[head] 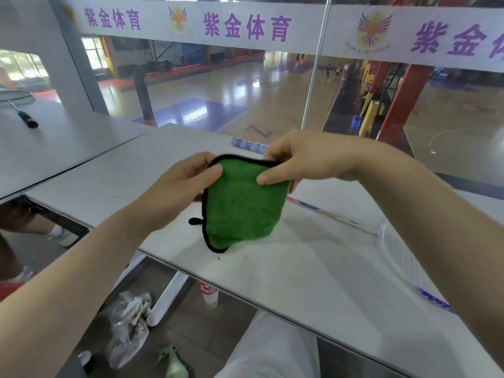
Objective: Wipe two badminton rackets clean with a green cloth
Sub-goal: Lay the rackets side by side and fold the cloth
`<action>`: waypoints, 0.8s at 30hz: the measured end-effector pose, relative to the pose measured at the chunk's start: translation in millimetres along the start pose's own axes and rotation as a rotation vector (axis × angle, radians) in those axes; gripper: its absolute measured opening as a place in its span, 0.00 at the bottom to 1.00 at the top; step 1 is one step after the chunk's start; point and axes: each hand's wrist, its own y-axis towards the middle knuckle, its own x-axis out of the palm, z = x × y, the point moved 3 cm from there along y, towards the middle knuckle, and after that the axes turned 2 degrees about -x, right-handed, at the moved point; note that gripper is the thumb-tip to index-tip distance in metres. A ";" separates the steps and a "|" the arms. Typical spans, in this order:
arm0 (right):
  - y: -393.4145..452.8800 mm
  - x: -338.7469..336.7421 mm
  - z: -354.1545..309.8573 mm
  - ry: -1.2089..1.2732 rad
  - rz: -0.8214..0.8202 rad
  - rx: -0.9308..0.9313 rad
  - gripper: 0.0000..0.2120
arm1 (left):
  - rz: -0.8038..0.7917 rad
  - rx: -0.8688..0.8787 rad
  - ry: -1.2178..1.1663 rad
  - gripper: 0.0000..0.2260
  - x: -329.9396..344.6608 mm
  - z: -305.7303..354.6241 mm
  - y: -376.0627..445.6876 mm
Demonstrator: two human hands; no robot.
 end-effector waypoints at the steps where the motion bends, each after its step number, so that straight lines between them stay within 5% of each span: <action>1: -2.8 9.1 -0.4 0.030 -0.029 -0.007 0.09 | -0.023 -0.016 0.024 0.07 -1.9 -5.6 -11.5; 8: -5.3 78.6 15.8 0.131 -0.257 0.023 0.07 | -0.031 -0.198 0.065 0.10 -6.2 -49.8 -70.1; 11: 4.4 87.8 34.5 -0.053 -0.192 0.096 0.05 | 0.028 -0.268 0.151 0.09 -1.2 -67.5 -70.5; 17: 21.8 108.2 64.4 -0.281 -0.001 0.163 0.06 | 0.093 -0.138 0.827 0.05 1.9 -82.4 -37.7; 24: 36.0 111.5 72.9 -0.239 0.075 0.142 0.14 | 0.031 -0.321 0.886 0.11 6.8 -82.7 -13.3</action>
